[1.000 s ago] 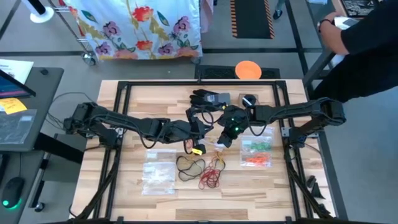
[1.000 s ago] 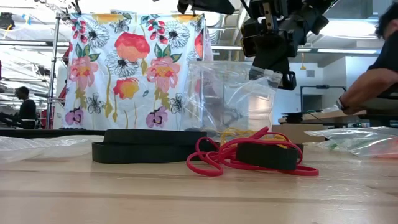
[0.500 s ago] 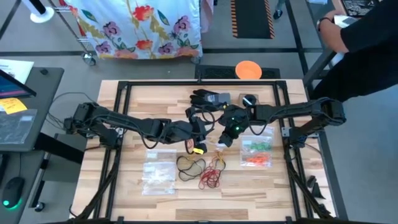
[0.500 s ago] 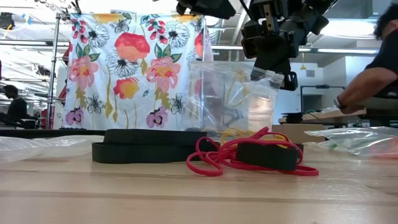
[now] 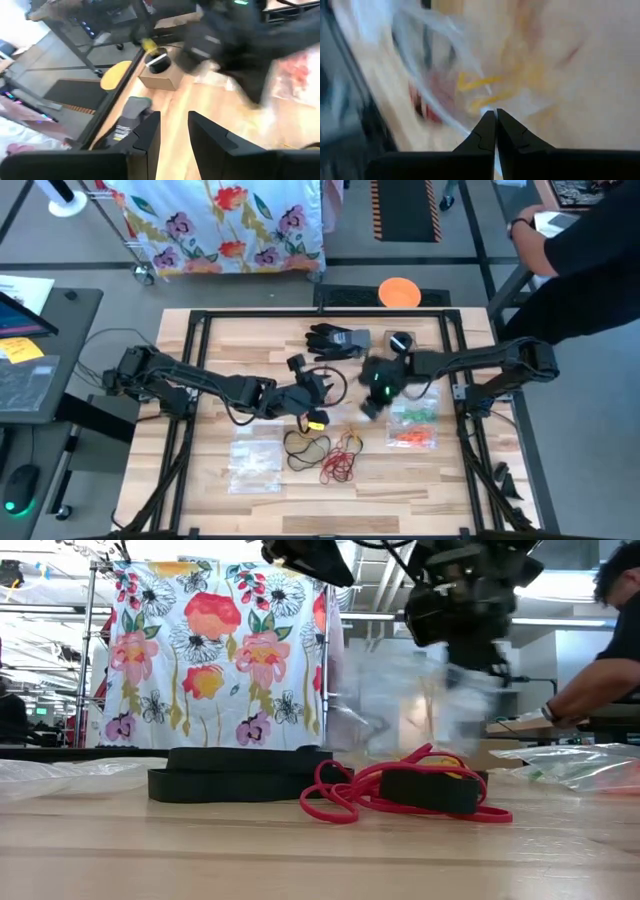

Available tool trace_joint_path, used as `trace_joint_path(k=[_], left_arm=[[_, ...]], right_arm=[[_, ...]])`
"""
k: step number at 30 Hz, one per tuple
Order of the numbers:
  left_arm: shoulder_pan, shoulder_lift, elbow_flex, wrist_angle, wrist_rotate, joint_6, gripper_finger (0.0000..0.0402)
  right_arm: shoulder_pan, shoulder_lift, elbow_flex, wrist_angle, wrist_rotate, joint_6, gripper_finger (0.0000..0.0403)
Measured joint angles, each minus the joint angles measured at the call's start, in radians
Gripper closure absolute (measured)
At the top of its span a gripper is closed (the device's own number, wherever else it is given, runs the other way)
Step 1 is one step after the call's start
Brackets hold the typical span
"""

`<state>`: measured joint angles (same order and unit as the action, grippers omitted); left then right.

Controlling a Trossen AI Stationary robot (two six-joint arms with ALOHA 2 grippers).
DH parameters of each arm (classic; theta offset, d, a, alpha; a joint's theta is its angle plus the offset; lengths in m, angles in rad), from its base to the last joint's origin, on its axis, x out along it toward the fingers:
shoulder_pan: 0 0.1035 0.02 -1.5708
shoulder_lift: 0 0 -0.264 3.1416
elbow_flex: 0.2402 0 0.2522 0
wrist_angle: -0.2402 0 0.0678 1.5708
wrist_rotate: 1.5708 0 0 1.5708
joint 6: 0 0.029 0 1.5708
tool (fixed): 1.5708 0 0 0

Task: Sort rubber bands
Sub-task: Put the yellow rubber band into the transparent zip bag

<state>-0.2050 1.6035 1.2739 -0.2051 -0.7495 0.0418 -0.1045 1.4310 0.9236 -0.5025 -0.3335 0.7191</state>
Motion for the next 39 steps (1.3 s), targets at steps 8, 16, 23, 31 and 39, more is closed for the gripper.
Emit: trace_joint_path(k=[8, 16, 23, 31, 39], left_arm=[[-0.016, 0.000, 0.000, -0.024, -0.037, -0.005, 0.0308], [-0.017, 0.000, 0.000, -0.024, -0.049, -0.006, 0.0308], [-0.018, 0.000, 0.000, -0.020, -0.059, -0.003, 0.0308], [-0.019, -0.001, 0.000, -0.020, -0.073, -0.014, 0.0308], [-0.029, -0.001, 0.000, -0.025, -0.089, -0.010, 0.0308]], right_arm=[[-0.013, -0.022, 0.001, 0.074, 0.034, -0.025, 0.0397], [-0.035, -0.017, 0.002, 0.004, 0.064, -0.055, 0.0397], [-0.018, -0.016, 0.002, -0.008, 0.053, -0.118, 0.0397], [-0.039, -0.015, 0.003, -0.024, 0.122, -0.115, 0.0397], [-0.091, 0.000, -0.018, -0.112, 0.152, -0.076, 0.0397]])
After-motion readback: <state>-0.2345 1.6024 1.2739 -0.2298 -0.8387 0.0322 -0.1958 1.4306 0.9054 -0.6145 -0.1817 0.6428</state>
